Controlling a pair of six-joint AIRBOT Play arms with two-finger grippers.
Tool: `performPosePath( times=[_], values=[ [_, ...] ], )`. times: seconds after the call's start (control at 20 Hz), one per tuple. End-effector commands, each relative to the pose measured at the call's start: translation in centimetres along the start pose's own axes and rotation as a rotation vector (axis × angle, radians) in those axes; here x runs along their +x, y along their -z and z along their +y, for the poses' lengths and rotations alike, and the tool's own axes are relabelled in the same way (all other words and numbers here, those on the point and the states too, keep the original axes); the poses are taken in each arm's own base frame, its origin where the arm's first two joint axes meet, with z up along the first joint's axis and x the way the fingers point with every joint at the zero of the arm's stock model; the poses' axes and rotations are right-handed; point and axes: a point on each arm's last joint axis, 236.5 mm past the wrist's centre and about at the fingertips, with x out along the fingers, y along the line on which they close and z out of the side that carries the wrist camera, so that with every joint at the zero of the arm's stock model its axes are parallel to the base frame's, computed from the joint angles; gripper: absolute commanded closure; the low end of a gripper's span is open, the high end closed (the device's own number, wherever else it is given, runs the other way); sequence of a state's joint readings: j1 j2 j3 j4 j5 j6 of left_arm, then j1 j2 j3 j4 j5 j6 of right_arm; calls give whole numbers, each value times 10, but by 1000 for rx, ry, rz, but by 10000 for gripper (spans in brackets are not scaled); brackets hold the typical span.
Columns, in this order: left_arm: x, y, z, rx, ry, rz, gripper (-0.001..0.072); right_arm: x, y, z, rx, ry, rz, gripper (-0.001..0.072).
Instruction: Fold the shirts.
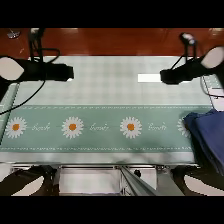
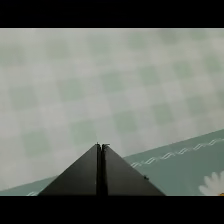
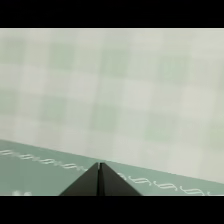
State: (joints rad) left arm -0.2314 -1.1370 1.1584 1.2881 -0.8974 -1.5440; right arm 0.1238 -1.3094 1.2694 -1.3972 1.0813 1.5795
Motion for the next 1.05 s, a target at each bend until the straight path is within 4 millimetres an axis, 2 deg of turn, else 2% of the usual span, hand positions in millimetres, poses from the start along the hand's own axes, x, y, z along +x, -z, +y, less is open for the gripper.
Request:
performPosePath(
  times=[0.0,0.2,1.0],
  values=[
    [34,44,40,-33,-104,169,688,56,32,1,-3,99,76,686],
    [31,40,48,-44,-118,161,686,58,34,-2,-1,105,87,686],
    [34,41,49,-43,-119,164,686,58,33,-2,-1,104,82,686]
  ],
)
